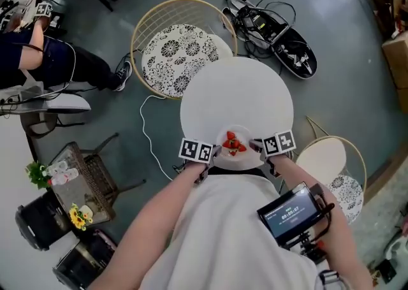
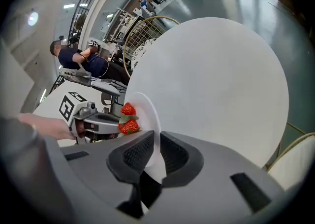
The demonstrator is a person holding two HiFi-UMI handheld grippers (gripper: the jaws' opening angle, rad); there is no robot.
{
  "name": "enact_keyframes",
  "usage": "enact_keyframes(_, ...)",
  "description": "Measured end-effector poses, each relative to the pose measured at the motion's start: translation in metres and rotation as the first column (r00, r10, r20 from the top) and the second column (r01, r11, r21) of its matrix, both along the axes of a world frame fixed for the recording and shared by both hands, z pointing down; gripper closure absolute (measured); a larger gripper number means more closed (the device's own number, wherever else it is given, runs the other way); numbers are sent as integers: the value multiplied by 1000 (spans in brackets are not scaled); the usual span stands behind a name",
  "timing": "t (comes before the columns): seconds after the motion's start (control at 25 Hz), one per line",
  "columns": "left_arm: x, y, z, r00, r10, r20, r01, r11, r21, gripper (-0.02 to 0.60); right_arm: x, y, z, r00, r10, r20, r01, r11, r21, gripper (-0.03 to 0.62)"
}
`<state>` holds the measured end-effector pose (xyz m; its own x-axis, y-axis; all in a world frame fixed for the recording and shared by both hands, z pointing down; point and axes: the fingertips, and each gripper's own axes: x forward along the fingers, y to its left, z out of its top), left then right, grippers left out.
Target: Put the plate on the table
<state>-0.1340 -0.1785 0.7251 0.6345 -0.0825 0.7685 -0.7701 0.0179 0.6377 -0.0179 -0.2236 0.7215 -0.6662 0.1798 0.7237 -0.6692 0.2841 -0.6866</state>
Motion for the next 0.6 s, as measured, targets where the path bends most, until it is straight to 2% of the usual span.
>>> enact_keyframes(0.24,-7,-26,17,993,110,41,-109,994,-7,548,-5,-21,17,999,27,-44,-26,1000,10,574)
enact_keyframes(0.6,-6,-87,32,983,150,111,-148,989,-21,543,-3,-75,29,993,88,-75,-84,995,62,572)
